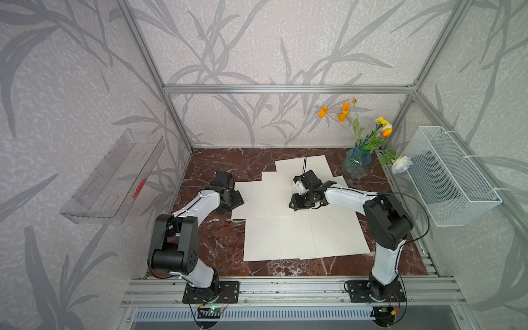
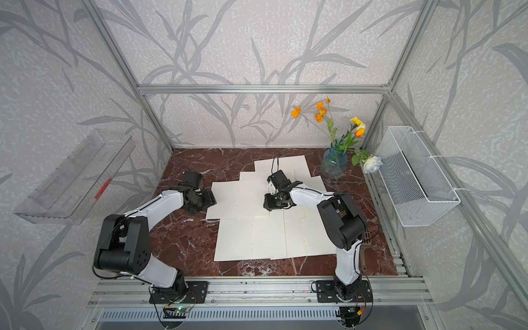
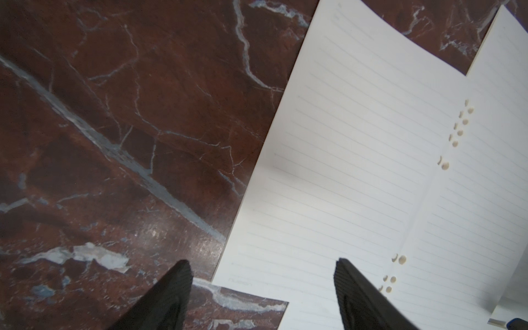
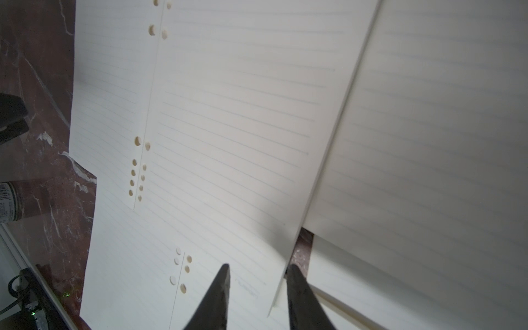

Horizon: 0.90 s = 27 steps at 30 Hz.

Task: Close the notebook
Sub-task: Close the notebook at the center of the board.

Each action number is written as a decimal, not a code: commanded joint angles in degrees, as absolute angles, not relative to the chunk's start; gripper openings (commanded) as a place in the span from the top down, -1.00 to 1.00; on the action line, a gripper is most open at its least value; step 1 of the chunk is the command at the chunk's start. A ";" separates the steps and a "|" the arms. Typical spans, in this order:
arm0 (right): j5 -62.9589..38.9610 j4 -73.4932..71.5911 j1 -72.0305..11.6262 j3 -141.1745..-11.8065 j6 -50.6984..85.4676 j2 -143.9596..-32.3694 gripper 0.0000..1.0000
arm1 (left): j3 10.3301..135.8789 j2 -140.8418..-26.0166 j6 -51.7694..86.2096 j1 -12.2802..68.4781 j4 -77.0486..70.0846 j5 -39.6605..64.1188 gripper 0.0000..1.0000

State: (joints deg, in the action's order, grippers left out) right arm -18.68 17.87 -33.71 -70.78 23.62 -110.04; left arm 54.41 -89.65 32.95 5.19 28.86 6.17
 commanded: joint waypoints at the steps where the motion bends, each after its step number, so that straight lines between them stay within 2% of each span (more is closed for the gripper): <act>1: -19.47 18.41 -34.01 -72.64 23.66 -111.50 0.35 | 56.77 -90.79 31.42 5.16 28.96 6.37 -0.58; 15: -21.87 18.02 -35.74 -74.11 22.46 -111.84 0.42 | 57.86 -94.34 30.16 4.92 28.13 6.72 -0.56; 27: -19.38 24.01 -39.11 -83.44 22.56 -116.42 0.50 | 57.05 -95.37 29.80 4.18 27.73 7.43 -0.55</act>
State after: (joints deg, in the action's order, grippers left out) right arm -20.38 20.51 -39.03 -82.35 22.48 -114.28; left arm 56.97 -94.48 30.76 4.62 27.62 7.18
